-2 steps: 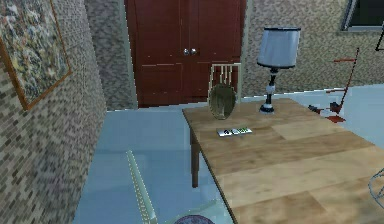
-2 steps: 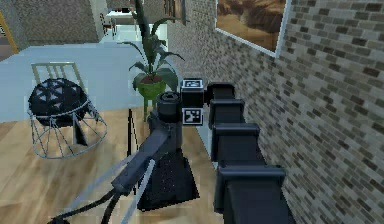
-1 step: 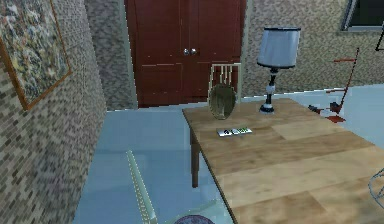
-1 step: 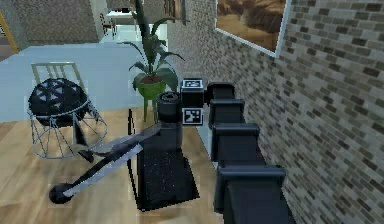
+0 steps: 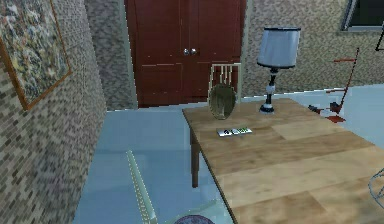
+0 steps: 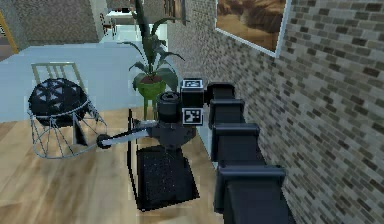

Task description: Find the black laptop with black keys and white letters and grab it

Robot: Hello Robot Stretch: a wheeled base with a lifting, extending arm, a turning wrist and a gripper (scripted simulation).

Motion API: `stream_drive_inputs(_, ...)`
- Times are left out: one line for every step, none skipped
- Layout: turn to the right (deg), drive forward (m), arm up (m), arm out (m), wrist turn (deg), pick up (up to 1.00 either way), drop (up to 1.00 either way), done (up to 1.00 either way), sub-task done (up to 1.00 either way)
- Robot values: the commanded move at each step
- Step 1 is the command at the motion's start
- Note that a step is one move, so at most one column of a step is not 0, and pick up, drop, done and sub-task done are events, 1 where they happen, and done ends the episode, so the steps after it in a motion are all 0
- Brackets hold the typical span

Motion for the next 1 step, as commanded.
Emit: stream_drive_inputs(0.0, 0.00, -0.28, 0.00, 0.0, 0.00, 0.00, 0.00, 0.00)
